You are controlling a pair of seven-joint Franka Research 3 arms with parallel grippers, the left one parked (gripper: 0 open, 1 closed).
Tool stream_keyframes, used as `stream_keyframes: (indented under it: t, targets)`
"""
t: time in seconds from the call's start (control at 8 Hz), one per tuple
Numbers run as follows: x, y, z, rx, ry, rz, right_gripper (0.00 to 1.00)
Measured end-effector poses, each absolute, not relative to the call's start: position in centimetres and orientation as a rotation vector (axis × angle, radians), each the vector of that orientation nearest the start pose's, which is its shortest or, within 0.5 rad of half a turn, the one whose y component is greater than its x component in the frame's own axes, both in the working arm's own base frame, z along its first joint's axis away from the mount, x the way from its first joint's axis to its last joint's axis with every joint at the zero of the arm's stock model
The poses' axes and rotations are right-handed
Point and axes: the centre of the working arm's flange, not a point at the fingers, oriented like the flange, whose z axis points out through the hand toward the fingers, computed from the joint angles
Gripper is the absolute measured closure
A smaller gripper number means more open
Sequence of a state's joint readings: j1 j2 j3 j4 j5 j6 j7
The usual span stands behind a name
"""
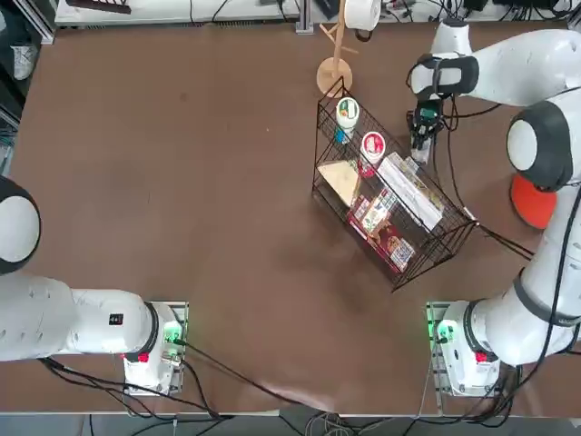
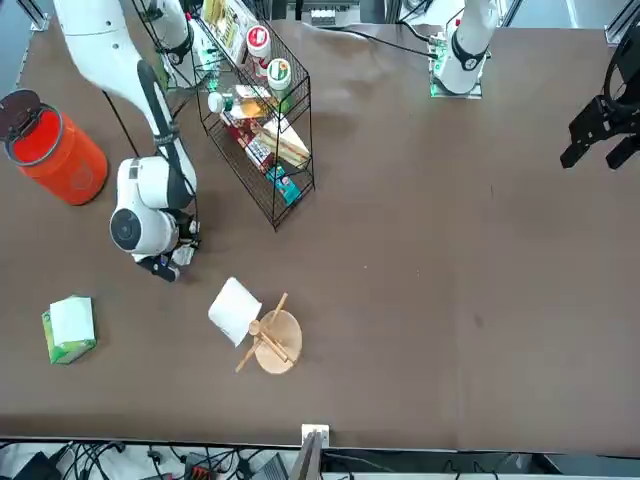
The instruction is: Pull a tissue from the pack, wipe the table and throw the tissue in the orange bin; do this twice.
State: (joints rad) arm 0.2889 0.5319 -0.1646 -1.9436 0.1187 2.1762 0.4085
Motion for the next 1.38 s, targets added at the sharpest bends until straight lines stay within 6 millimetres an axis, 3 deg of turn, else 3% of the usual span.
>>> stream_keyframes:
  t: [0.5,0.75,1.0,1.38]
  targets:
    - [58.1,3.3,18.6,-3.166,0.475,0.475,0.98]
    - [57.9,2.1,18.6,-3.175,0.453,0.496,0.98]
    - [57.9,2.8,18.6,-3.187,0.449,0.494,0.98]
    - [57.8,7.2,18.9,-3.205,0.522,0.464,0.98]
